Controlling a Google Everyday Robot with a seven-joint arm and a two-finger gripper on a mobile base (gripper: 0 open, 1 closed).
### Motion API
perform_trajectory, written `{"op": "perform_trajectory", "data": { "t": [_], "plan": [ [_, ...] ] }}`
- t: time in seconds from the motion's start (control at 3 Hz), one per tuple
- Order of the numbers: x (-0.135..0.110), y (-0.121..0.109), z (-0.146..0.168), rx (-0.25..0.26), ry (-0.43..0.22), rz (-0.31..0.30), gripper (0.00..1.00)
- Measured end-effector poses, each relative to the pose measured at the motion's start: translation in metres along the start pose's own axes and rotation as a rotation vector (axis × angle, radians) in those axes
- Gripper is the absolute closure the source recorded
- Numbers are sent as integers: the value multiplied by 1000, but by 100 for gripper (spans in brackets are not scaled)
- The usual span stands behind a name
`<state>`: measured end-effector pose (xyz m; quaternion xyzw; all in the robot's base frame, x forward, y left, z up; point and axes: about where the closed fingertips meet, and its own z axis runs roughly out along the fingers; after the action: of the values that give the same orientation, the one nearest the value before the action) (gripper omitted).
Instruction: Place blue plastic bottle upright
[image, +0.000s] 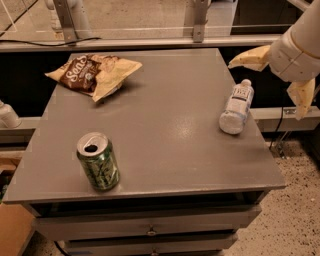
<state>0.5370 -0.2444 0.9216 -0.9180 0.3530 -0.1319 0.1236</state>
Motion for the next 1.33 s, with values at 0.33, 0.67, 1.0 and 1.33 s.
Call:
{"op": "perform_trajectory", "data": {
  "t": [0.33,0.67,1.0,1.33],
  "plan": [
    [7,-4,10,-45,24,-69,0],
    [15,-8,19,-67,32,-92,0],
    [25,-10,32,-90,28,-90,0],
    [32,-8,55,-109,7,-78,0]
  ]
}}
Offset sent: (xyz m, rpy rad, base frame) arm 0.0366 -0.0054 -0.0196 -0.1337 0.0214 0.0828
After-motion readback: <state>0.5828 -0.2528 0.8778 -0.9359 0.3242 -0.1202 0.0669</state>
